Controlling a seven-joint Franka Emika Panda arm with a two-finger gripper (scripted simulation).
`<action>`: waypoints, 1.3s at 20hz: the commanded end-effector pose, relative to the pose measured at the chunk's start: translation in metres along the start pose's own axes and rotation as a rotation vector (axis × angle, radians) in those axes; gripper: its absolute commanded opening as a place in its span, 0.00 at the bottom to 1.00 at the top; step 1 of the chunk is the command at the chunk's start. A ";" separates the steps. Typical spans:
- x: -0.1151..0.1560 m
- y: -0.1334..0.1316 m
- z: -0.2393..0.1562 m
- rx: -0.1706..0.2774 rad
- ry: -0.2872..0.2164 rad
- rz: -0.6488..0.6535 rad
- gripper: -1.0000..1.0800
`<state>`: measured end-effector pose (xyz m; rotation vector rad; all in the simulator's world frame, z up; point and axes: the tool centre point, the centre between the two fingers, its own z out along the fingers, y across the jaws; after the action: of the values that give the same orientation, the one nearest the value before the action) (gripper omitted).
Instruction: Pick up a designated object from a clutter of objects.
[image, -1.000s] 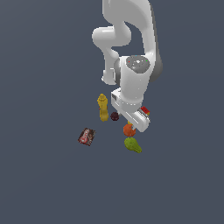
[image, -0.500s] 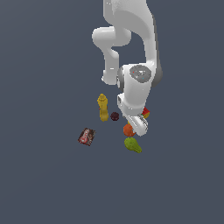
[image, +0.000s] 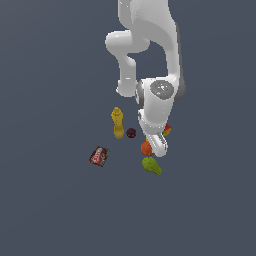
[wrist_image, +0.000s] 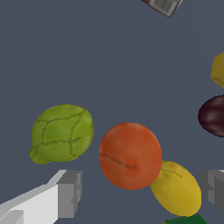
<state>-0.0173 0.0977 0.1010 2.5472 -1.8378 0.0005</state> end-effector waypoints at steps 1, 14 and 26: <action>-0.001 0.000 0.003 0.000 0.000 0.018 0.96; -0.002 0.001 0.025 0.000 -0.001 0.025 0.96; -0.002 0.001 0.054 0.000 -0.001 0.027 0.00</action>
<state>-0.0125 0.1032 0.0594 2.5396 -1.8781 0.0218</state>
